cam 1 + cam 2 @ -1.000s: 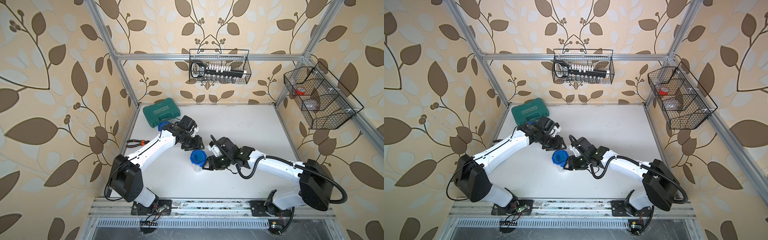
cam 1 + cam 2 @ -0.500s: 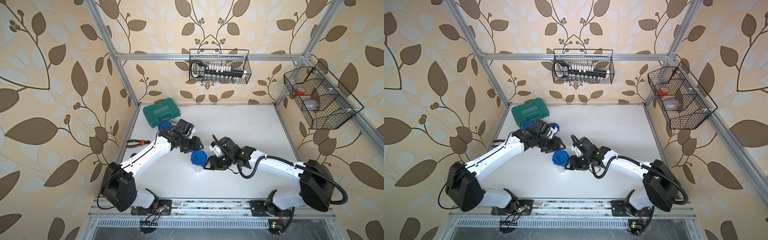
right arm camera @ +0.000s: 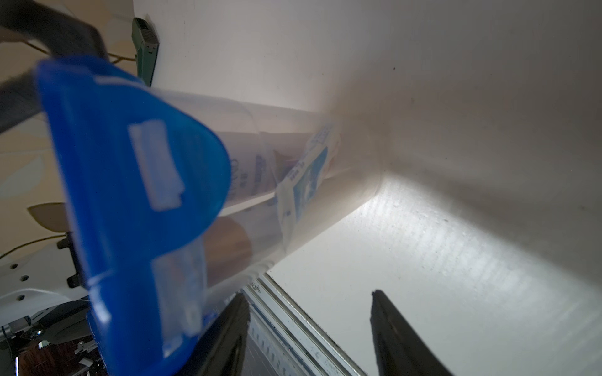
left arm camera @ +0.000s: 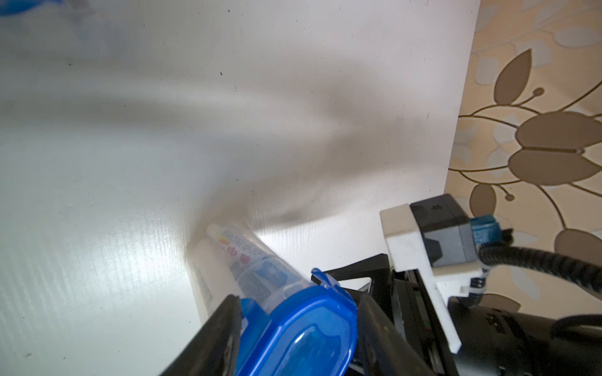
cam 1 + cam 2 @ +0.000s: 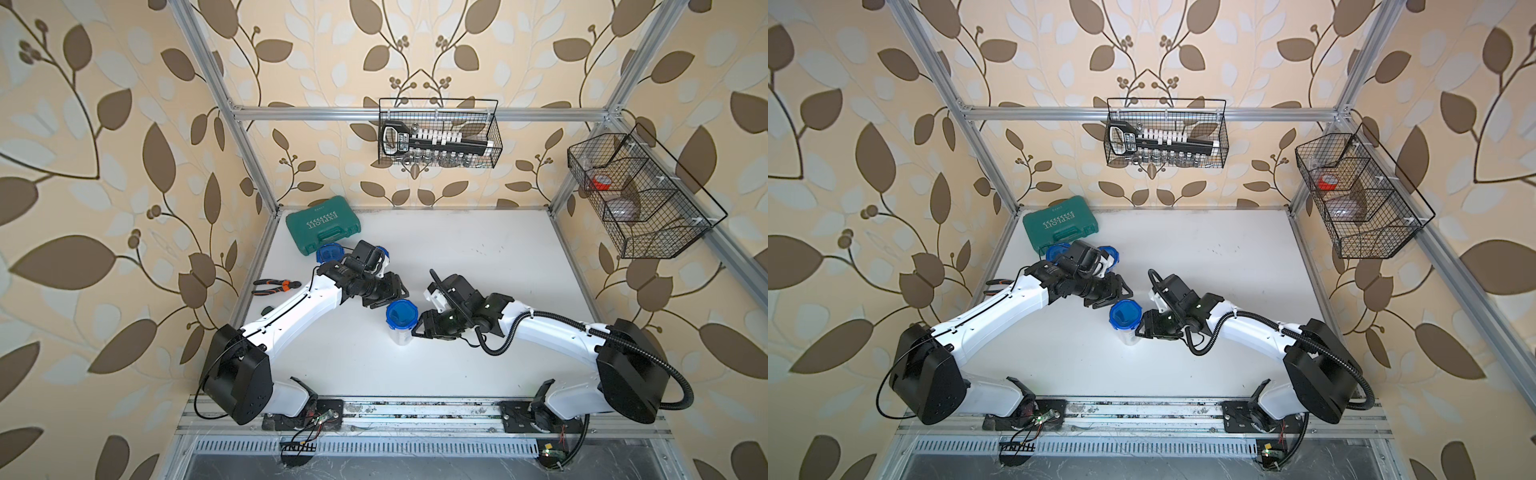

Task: Pack away toiletry kits
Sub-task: Close the fastener on the container.

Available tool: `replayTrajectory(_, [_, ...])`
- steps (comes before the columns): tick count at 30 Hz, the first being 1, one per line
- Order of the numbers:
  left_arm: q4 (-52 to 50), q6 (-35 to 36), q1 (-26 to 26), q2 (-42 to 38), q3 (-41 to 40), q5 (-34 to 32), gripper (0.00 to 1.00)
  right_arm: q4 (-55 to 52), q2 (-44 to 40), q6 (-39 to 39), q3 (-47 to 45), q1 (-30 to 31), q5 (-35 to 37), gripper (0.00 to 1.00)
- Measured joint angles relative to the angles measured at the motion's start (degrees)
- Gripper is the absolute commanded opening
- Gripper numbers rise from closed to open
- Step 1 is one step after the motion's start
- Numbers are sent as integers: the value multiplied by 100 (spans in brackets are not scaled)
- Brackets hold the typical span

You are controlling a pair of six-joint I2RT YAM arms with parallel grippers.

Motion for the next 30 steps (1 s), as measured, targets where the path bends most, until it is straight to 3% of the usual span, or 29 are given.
replayTrajectory(13, [-195, -186, 0, 17, -114, 186, 57, 9, 55, 17, -46, -74, 199, 60])
replayTrajectory(22, [-216, -229, 0, 131, -111, 313, 63, 28, 118, 22, -48, -81, 212, 60])
replayTrajectory(24, [-238, -223, 0, 131, -105, 313, 67, 33, 118, 17, -48, -81, 212, 59])
replayTrajectory(30, [-551, 4, 155, 131, -90, 444, 93, 79, -46, -61, -24, -79, 291, 61])
